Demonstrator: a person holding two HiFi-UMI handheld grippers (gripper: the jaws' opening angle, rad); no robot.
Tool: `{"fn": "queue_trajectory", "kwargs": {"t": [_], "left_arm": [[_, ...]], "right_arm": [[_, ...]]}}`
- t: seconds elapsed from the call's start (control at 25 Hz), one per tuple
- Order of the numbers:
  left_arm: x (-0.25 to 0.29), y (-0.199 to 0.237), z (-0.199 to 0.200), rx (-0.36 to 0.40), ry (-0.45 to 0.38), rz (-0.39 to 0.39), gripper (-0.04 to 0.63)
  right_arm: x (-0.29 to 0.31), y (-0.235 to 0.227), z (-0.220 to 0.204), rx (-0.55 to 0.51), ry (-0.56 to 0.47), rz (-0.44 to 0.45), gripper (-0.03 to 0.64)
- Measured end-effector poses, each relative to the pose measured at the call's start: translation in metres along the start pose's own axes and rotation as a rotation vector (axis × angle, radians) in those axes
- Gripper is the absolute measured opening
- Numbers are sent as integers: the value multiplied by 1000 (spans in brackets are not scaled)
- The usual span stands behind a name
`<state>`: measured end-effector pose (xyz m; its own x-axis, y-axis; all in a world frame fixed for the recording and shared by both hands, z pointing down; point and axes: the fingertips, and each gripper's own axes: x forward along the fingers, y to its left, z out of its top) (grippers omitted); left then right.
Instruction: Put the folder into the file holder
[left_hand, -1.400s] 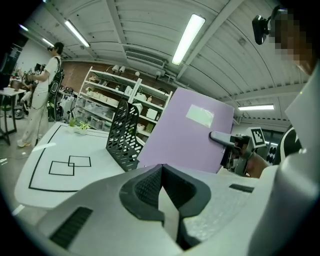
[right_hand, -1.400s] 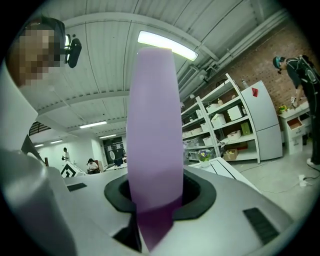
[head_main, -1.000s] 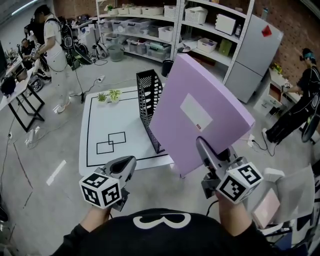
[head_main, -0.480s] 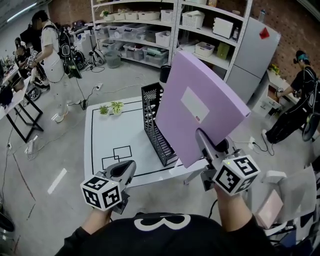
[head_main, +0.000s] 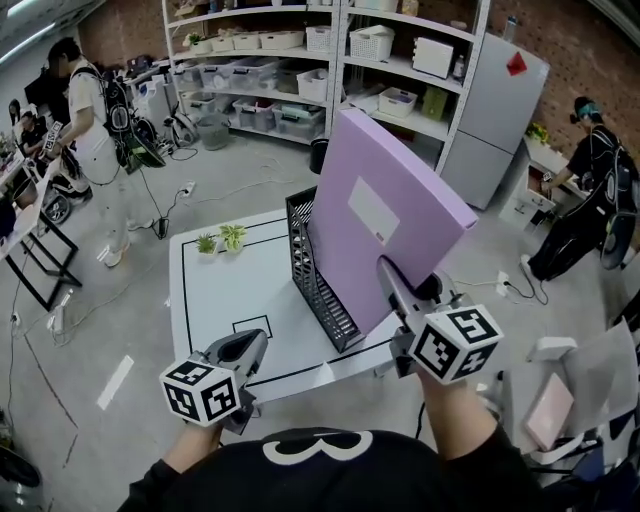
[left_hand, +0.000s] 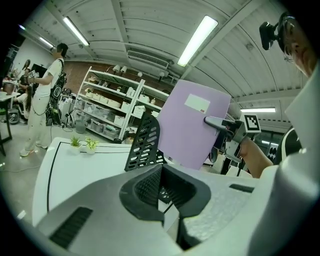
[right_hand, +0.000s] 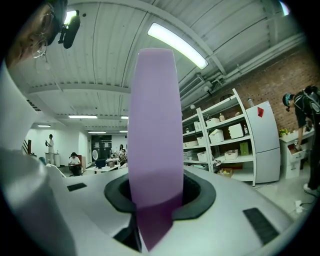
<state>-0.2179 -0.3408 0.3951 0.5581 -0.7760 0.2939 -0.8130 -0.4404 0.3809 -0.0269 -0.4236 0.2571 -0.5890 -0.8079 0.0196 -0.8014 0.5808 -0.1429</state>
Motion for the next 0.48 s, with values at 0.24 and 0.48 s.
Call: {"fn": "queue_trajectory", "kwargs": {"t": [0.24,0.48], "left_arm": [[5,27,9,5,-4,5,5],[9,48,15,-4,-2,7,5]], "right_arm": [[28,4,-18,-13,20,3,143],[41,5,-38,-31,45,-4,143]]}}
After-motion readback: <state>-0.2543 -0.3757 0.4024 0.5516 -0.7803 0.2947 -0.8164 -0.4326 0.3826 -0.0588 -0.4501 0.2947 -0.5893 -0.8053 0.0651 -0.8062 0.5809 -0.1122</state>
